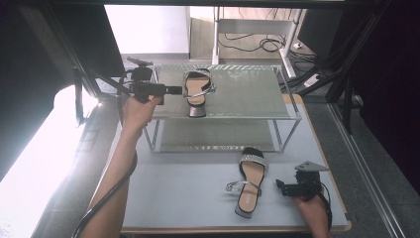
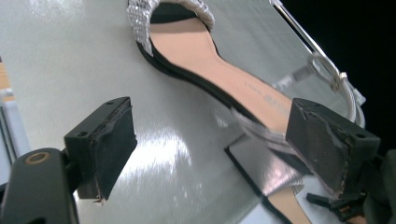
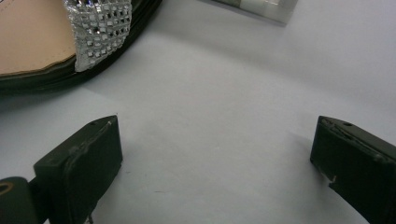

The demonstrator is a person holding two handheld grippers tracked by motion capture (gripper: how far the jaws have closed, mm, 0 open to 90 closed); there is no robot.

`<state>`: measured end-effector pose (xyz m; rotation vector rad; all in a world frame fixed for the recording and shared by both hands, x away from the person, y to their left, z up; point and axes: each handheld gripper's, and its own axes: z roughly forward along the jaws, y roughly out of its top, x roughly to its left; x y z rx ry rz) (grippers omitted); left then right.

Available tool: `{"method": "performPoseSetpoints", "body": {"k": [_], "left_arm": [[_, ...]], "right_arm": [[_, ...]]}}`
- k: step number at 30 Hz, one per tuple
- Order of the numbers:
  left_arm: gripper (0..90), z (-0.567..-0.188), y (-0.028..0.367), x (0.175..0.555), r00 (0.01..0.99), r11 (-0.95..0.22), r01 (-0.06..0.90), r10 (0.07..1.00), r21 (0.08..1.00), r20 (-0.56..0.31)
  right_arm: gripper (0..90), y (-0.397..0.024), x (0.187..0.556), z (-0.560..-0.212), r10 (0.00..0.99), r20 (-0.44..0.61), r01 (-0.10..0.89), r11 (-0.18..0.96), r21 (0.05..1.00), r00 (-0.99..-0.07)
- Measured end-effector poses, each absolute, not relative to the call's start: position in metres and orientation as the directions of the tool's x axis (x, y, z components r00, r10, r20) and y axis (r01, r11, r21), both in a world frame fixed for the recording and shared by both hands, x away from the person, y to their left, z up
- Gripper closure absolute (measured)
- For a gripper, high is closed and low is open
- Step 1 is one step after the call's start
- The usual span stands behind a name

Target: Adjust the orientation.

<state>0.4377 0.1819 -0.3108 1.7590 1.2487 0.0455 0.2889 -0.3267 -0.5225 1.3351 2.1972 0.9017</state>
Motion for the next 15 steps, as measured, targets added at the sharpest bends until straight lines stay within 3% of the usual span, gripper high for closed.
{"method": "performPoseSetpoints", "body": {"k": [15], "left_arm": [[14.4,-0.32,0.191,0.382,0.536,-0.042,0.667,0.721,0.744,-0.439]], "right_arm": [[2.0,-0.327,0.289,-0.523,0.891,-0.02,0.621,0.333,0.709,-0.454]]}}
